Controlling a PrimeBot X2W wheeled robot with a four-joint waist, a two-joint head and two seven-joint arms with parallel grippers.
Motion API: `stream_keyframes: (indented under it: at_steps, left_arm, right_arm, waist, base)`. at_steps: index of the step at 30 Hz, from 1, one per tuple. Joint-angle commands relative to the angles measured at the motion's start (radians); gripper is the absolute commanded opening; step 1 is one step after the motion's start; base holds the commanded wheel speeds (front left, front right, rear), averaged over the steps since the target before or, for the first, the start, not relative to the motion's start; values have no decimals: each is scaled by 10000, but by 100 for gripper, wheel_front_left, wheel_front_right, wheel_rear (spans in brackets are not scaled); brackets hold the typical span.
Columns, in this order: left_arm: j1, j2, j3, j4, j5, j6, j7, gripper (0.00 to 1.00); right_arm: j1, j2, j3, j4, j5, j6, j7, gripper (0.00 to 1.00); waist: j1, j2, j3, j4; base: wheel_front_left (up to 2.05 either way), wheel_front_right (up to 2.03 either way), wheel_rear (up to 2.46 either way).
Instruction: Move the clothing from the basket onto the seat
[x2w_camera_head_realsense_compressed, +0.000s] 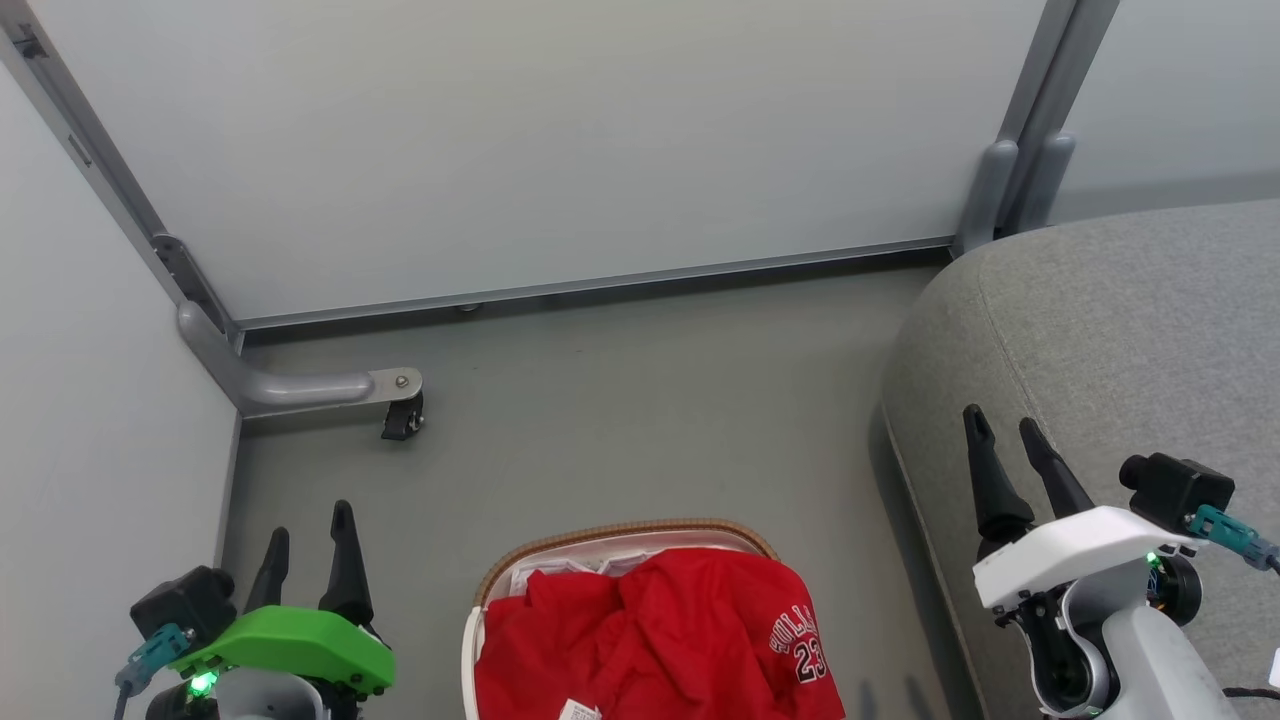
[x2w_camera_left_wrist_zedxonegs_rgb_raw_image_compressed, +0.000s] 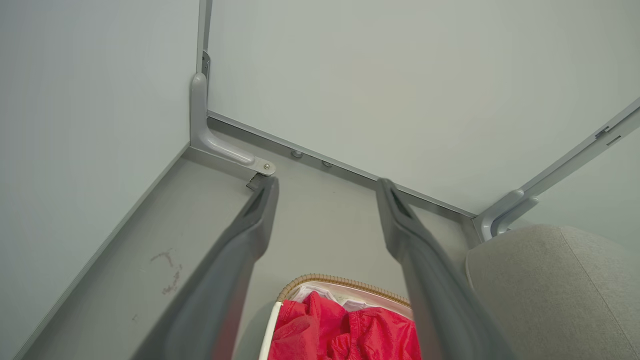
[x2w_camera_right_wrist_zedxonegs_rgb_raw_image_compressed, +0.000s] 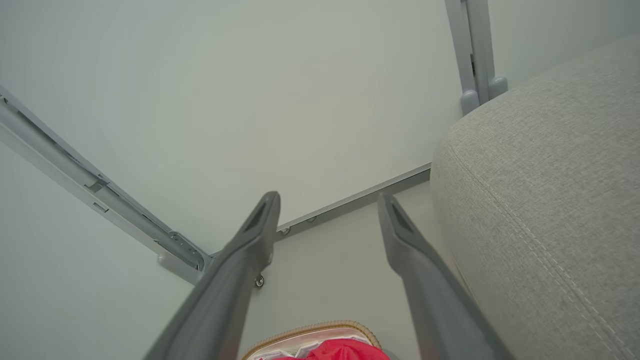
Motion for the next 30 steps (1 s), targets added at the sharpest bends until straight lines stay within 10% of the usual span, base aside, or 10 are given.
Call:
stream_keyframes:
  at_steps: [1, 30]
  left_arm:
    - [-225, 2, -45, -27, 299, 33, -94, 100]
    - [484, -107, -304, -260, 2974, 326, -780, 100]
  right_arm:
    - [-13, 0, 14, -94, -347, 5, -94, 100]
    - [441, 182, 75, 36, -3648, 5, -787, 100]
  waist:
    - [0, 0, 1, 7]
    - [0, 0, -65, -34]
  base:
    - [0, 0, 0]
    - [0, 0, 0]
